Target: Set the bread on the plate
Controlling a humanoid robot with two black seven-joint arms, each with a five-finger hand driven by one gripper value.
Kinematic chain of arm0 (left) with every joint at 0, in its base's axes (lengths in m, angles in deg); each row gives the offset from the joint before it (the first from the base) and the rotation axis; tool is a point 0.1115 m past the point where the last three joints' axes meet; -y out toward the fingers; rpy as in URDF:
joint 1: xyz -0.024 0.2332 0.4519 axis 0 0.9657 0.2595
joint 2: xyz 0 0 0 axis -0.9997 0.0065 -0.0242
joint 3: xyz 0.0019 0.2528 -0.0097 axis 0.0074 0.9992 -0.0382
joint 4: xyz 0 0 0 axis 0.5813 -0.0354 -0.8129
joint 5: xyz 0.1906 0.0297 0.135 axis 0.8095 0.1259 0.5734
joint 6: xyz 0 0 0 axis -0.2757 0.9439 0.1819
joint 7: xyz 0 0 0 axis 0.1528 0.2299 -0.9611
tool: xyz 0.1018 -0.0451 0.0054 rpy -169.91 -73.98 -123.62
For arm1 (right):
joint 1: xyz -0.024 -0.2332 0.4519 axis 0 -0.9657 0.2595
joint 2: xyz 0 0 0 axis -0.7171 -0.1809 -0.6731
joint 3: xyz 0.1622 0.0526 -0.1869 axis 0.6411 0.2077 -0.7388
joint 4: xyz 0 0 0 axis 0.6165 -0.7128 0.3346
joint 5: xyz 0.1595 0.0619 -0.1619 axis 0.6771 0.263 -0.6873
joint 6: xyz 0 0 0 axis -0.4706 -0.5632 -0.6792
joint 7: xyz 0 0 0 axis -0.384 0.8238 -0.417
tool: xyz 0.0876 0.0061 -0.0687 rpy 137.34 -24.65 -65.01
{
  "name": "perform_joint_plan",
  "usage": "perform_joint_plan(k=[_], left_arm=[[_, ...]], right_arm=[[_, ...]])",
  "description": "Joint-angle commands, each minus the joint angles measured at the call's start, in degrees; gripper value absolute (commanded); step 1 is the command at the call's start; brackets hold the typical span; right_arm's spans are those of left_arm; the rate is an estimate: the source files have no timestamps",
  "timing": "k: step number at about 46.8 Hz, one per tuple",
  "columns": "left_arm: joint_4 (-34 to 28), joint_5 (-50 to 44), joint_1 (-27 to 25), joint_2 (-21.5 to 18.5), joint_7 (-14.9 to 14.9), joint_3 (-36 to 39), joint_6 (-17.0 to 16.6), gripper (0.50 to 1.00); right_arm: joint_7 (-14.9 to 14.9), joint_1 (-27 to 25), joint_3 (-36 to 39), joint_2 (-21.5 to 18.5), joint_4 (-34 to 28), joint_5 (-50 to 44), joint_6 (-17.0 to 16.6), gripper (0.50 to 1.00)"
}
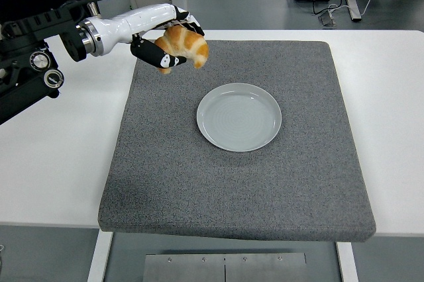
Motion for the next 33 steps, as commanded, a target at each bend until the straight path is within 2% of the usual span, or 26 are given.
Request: perform_joint_plan(k=[1,16,33], left_arm=[[-0.1,0.1,-0.1,1.0,-0.1,0.0,0.0,0.531],[0.4,0.9,-1.4,6.8,-0.6,0.7,-0.3,0.533],[3.6,1.8,-1.8,11.0,-0.7,0.9,-0.3,0.533]], right_arm=[[0.0,0.0,0.0,0.0,0.0,0.0,-0.1,1.0],[0.0,0.0,0.0,0.0,0.0,0.0,0.0,1.0],[0.0,-0.1,0.0,0.0,0.0,0.0,0.0,1.0]])
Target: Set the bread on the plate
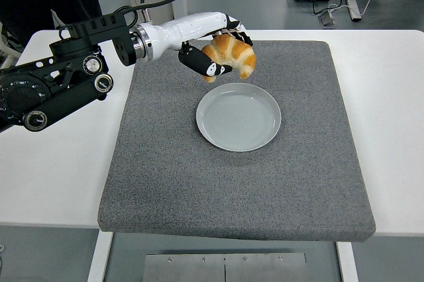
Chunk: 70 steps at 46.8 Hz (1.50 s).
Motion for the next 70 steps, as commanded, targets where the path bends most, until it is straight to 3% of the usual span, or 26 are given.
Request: perform_joint_plan(k=[1,23,28,33,70], left_arm=[[0.7,1.1,0.1,1.0,0.1,0.0,0.0,0.533],[7.3,1.8,0.7,7.9,0.1,2.7,-0.3,0.536],[8.1,1.8,1.0,9.5,0.1,5.8,-1.8,0.536],[9.3,1.7,1.0,10.2,0.1,8.3,-4.0,0.536],[16.4,1.5,3.1,13.8,0.6,14.0,-8.9,0.536]], right_arm=[[0.0,0.1,0.0,0.0,0.0,0.0,0.0,1.0],[0.0,0.0,0.0,0.0,0.0,0.0,0.0,1.0],[0.0,0.1,0.0,0.0,0.0,0.0,0.0,1.0],[0.0,0.1,0.0,0.0,0.0,0.0,0.0,1.0],[0.0,0.1,0.0,0.0,0.0,0.0,0.0,1.0]])
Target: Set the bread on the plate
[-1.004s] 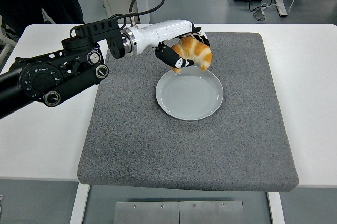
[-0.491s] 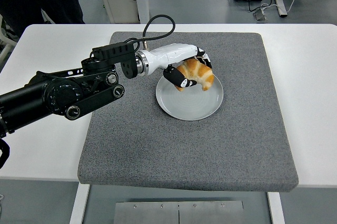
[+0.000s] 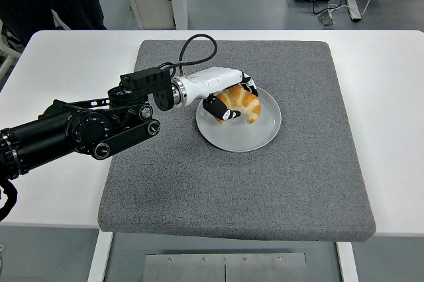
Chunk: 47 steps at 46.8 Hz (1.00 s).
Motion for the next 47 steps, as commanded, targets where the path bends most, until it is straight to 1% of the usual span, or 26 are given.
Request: perform_joint_plan(k=[1,15,19,25,35,38,40,42,47], left_arm=[[0.5,0.1,0.1,0.5,0.1,0.1,-0.2,0.536],[2.4,0.2,1.0,1.6,0.1,0.1,-0.5,0.536],[2.5,0.2,1.0,1.6,0.1,1.2,-0.6,0.536],[3.1,0.0,1.0,1.8,0.1,3.2,-2.3,0.536],[3.3,-0.4,1.0,2.3,0.1,3.4,-2.4,0.543],[3.4,-0.5,1.0,2.4,0.1,3.4,-2.4,0.555],[3.5,-0.6,1.0,2.5,0.1,3.4,-2.4,0.581],[3.5,-0.8,0.9,2.5,0.1,3.4,-2.4,0.631],[3.5,-1.0,1.0,2.5,0.1,3.4,-2.4,0.822]], right_arm=[[0.0,0.0,0.0,0.0,0.0,0.0,-0.1,1.0],[0.0,0.0,0.0,0.0,0.0,0.0,-0.1,1.0],[0.0,0.0,0.0,0.0,0.0,0.0,0.0,1.0],[0.0,0.0,0.0,0.0,0.0,0.0,0.0,1.0],[0.0,-0.1,0.0,0.0,0.0,0.0,-0.1,1.0],[0.0,0.0,0.0,0.0,0.0,0.0,-0.1,1.0],[0.0,0.0,0.0,0.0,0.0,0.0,0.0,1.0],[0.0,0.0,0.0,0.0,0.0,0.0,-0.1,1.0],[0.0,0.0,0.0,0.0,0.0,0.0,-0.1,1.0]])
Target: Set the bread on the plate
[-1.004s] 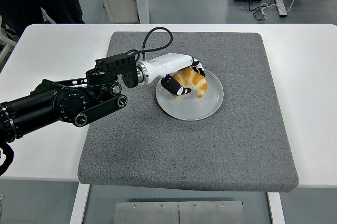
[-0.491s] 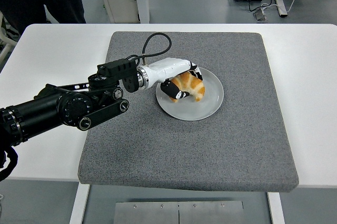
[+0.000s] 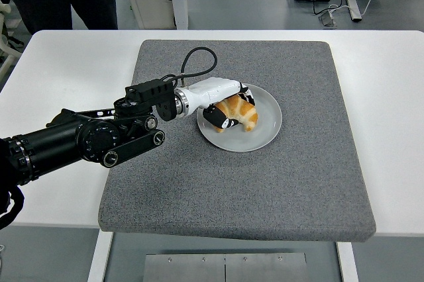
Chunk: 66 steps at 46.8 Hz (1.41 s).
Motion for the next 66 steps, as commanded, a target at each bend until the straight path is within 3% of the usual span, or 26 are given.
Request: perform_joint_plan(k=[1,4,12,21,31,54,66], left_arm=[[0.0,-0.1,-0.1,0.0,-0.1,0.0,0.0,0.86],[0.0,-0.1,-0.1,0.0,-0.1,0.0,0.0,0.908],[0.0,-0.2,-0.1,-0.2,-0.1,0.0,0.3,0.946],[-0.1,-4.0,-0.4,-0.4,0.1,-0.1,1.9,0.961],[-0.2,-17.2,-1.5,-1.3,0.3,-2.0,6.7,0.966],[-0.4,-25.8,-0.9,-2.0,2.9,-8.6,6.2,0.969],[-0.4,-37.3,0.0,-2.1,3.4,-11.2,0.9,0.969]], right_arm=[[0.0,0.0,0.0,0.0,0.0,0.0,0.0,1.0],[0.0,0.0,0.0,0.0,0.0,0.0,0.1,1.0],[0.0,0.0,0.0,0.0,0.0,0.0,0.0,1.0],[0.0,0.0,0.0,0.0,0.0,0.0,0.0,1.0],[0.0,-0.1,0.0,0.0,0.0,0.0,0.1,1.0],[0.0,-0.1,0.0,0.0,0.0,0.0,0.1,1.0],[0.0,0.0,0.0,0.0,0.0,0.0,0.1,1.0]])
